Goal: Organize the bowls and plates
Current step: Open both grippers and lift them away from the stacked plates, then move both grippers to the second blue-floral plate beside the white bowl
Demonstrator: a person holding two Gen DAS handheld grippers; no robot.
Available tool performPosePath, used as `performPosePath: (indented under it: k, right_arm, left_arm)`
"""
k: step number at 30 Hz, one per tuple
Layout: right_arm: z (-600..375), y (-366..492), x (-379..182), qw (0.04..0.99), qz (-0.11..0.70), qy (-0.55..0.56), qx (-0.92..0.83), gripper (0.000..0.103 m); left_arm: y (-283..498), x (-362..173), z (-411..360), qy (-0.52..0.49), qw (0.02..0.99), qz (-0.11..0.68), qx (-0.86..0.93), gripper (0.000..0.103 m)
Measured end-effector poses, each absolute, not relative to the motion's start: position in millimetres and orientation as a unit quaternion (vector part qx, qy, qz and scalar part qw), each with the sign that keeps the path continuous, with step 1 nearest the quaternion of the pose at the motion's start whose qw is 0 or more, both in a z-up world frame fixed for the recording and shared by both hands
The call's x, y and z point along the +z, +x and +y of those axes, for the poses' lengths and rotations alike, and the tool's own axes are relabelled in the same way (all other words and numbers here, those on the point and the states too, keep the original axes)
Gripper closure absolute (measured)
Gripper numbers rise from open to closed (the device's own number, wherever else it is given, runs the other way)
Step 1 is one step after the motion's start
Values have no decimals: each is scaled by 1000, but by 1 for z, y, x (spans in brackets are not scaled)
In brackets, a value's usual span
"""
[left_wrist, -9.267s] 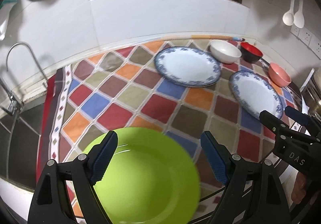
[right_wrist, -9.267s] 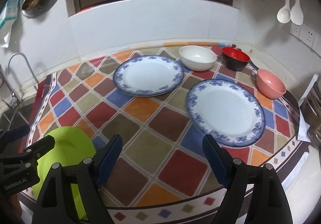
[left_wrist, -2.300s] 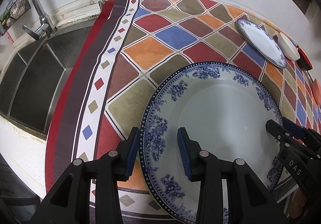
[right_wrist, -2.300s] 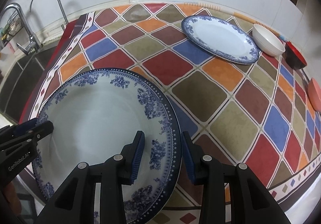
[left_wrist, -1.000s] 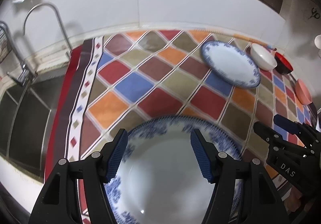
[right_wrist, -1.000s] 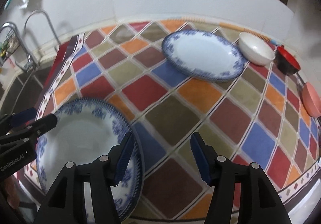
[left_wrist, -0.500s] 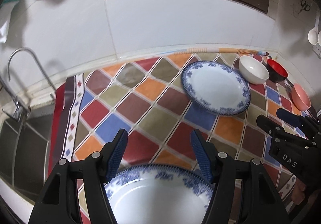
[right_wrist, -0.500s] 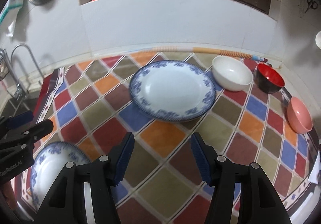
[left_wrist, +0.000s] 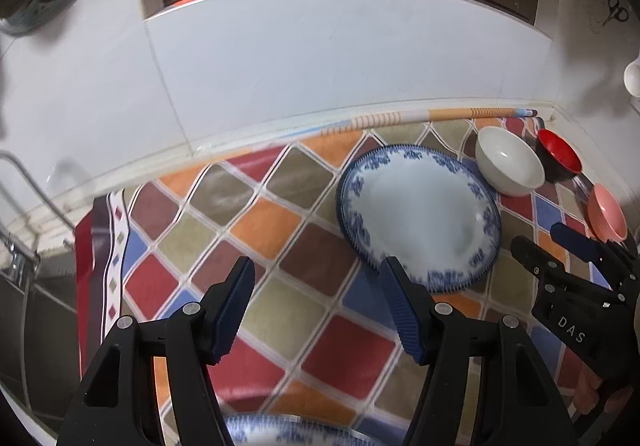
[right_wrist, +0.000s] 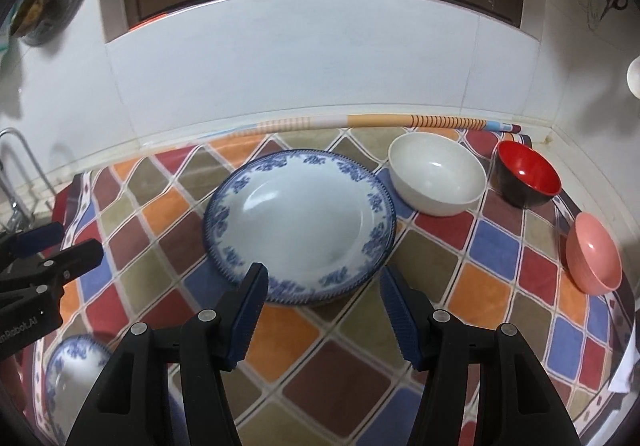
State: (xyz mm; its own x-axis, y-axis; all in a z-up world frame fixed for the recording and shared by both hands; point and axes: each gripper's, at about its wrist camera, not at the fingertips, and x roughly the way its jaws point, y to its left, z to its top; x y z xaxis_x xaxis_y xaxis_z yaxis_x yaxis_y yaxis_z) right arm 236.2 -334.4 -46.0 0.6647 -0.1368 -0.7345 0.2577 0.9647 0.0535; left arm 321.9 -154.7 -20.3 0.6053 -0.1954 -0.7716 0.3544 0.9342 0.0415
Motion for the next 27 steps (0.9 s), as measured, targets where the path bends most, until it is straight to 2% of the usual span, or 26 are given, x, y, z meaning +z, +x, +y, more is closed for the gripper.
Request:
performPosePath:
  k: [9, 27]
  right_arm:
    - [-356, 279, -68, 900, 403, 96, -135, 44]
    - [-371, 336, -114, 879, 433, 114, -162, 44]
  left_arm:
    - [368, -42, -187, 116, 888, 419, -154, 39]
    - [429, -105, -214, 105, 853, 488, -156, 43]
